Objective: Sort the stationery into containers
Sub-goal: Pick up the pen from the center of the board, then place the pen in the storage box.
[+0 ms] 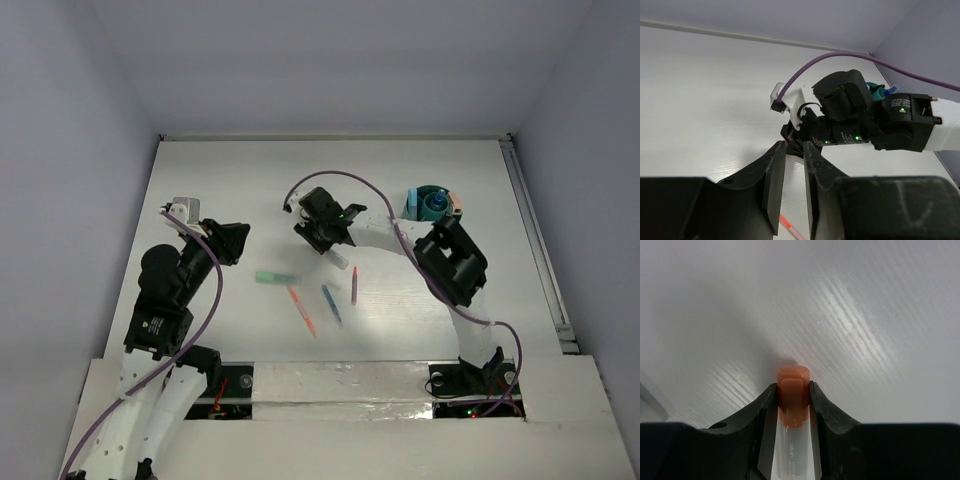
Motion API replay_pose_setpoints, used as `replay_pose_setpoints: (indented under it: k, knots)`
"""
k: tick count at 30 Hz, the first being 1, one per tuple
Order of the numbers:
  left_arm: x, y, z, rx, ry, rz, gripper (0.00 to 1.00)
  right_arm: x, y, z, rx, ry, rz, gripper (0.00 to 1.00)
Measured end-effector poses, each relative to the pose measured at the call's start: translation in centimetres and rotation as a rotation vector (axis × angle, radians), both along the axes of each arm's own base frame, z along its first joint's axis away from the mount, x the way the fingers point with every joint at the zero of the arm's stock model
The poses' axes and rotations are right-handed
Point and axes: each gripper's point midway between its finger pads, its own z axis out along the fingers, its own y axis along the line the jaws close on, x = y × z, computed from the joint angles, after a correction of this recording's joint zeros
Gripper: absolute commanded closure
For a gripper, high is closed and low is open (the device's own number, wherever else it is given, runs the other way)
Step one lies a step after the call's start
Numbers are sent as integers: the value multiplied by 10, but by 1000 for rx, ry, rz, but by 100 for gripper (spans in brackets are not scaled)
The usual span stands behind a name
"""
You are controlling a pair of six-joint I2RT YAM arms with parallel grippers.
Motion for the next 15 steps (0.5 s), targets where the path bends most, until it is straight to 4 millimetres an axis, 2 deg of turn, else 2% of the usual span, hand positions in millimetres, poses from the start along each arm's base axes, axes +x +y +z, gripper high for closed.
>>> replay_pose_setpoints:
  k: [3,4,7,8,10,13,15]
  knots:
    - [0,0,0,1,2,2,82,10,-1,19,42,-85,-21,94]
    - [0,0,-1,1,3,3,82,15,-2,32,67,-124,-37,94]
    - [0,1,-1,2,6,3,82,33,-12,82,161,-266,-108,97]
    - [0,1,-1,2,6,3,82,41,-20,105,203,-326,-148,98]
    - [0,1,-1,2,6,3,82,54,-41,147,284,-432,-233,99]
    - [0,0,-2,2,6,3,82,71,-99,211,412,-598,-410,100]
    - [0,0,-2,2,6,3,82,77,-140,235,469,-681,-529,100]
